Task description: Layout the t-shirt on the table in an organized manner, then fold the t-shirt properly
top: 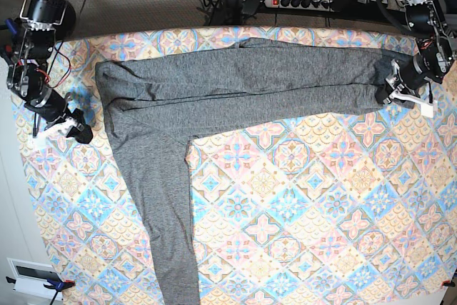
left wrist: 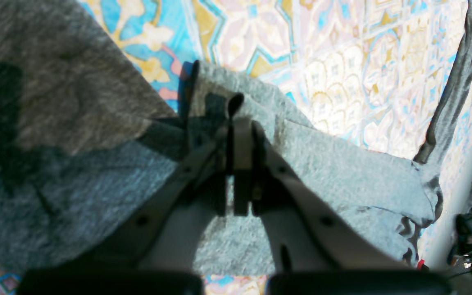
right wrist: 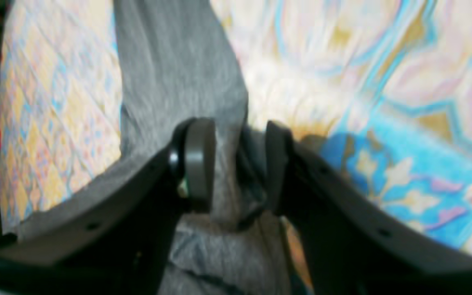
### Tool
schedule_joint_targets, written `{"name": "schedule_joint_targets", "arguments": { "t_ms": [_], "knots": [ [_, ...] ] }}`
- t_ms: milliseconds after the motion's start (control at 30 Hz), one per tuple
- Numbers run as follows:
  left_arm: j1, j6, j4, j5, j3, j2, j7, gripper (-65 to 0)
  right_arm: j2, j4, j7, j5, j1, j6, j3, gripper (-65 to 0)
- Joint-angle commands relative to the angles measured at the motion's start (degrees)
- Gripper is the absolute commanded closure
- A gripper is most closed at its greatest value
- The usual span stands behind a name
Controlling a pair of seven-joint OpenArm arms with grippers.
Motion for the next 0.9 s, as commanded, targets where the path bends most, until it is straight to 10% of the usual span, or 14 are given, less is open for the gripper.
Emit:
{"name": "schedule_joint_targets", "arguments": {
  "t_ms": [0,533,867],
  "knots": [
    [-0.5,-0.2,0.7,-1.0,-0.5,-1.3,-0.3,0.0,0.8,0.3,0.0,0.8,0.3,0.6,0.4,-20.6],
    [-0.5,-0.1,0.7,-1.0,-0.5,-1.3,-0.2,0.0,0.9,-17.5,0.4,0.3,25.2,0.6,-16.7,-27.2],
    [-0.5,-0.1,0.7,-1.0,-0.5,-1.3,-0.2,0.0,-4.6,-30.6,5.0,-17.9,33.0,3.1,-17.9,-28.3]
  ]
}}
